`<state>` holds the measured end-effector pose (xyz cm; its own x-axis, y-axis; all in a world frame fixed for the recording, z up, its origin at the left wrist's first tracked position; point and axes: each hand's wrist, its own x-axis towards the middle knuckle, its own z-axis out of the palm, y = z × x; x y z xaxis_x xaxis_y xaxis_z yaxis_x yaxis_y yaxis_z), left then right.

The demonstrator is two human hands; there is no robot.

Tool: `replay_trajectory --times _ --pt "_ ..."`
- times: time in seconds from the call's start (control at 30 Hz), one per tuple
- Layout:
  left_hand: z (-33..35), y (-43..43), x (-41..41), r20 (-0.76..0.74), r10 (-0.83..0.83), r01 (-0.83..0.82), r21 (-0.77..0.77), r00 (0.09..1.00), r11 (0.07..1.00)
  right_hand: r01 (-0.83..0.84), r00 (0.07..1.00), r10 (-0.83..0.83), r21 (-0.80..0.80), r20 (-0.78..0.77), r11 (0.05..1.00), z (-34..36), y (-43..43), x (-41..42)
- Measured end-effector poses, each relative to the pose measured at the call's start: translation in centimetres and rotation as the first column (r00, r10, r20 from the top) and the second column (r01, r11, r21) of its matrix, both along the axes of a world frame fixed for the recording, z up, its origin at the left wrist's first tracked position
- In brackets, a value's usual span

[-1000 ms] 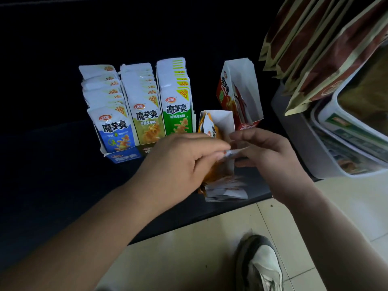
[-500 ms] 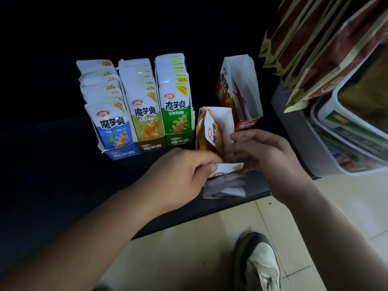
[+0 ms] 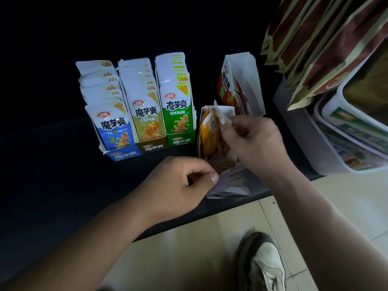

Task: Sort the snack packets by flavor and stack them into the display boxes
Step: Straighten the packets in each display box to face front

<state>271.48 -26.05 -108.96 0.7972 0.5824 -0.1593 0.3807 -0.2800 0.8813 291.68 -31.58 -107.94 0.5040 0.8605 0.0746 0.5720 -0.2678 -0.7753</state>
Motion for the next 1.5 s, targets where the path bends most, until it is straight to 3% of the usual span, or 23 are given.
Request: replay_trajectory --times 0.1,0.23,0.3,0.57,0.77,0.87,1.03,1.17,1.3,1.5 --pt "0.1 0.1 0.1 0.004 0.01 -0.01 0.007 1.0 1.0 0.171 0.985 -0.172 0.123 0.001 0.977 0.3 -1.2 0.7" --pt "0.3 0.4 0.2 0.037 0.049 -0.05 0.043 0.998 0.998 0.379 0.891 -0.279 0.248 -0.358 0.892 1.2 -1.7 1.0" --pt "0.3 0.5 0.2 0.045 0.064 -0.066 0.056 0.997 0.996 0.404 0.868 -0.262 0.294 -0.422 0.866 1.7 -1.8 0.9" --pt "0.2 0.5 1.2 0.009 0.138 -0.138 0.093 0.99 0.986 0.222 0.957 -0.112 0.432 -0.267 0.874 2.3 -2.0 1.1" --pt "-0.4 1.1 1.8 -0.013 0.224 -0.223 0.037 0.975 0.974 0.296 0.947 -0.163 0.546 -0.278 0.784 3.2 -2.3 1.7" --pt "-0.4 1.3 2.2 0.005 0.264 -0.263 0.06 0.965 0.963 0.247 0.948 -0.09 0.527 -0.306 0.813 3.0 -2.0 1.7" --pt "0.0 2.6 2.3 0.064 0.382 -0.386 0.071 0.922 0.92 -0.045 0.964 0.127 0.327 -0.233 0.944 0.5 -2.4 0.7" --pt "0.0 2.4 2.0 0.049 0.373 -0.375 0.036 0.926 0.926 -0.197 0.952 0.236 0.199 -0.195 0.96 -0.1 -3.1 1.1" --pt "-0.4 1.3 1.7 0.068 0.33 -0.332 0.019 0.941 0.943 -0.19 0.946 0.252 0.281 -0.203 0.941 0.5 -2.9 1.6" --pt "-0.6 0.8 1.1 0.087 0.324 -0.326 0.012 0.942 0.945 -0.211 0.906 0.275 0.222 -0.321 0.952 -0.2 -3.6 1.8"
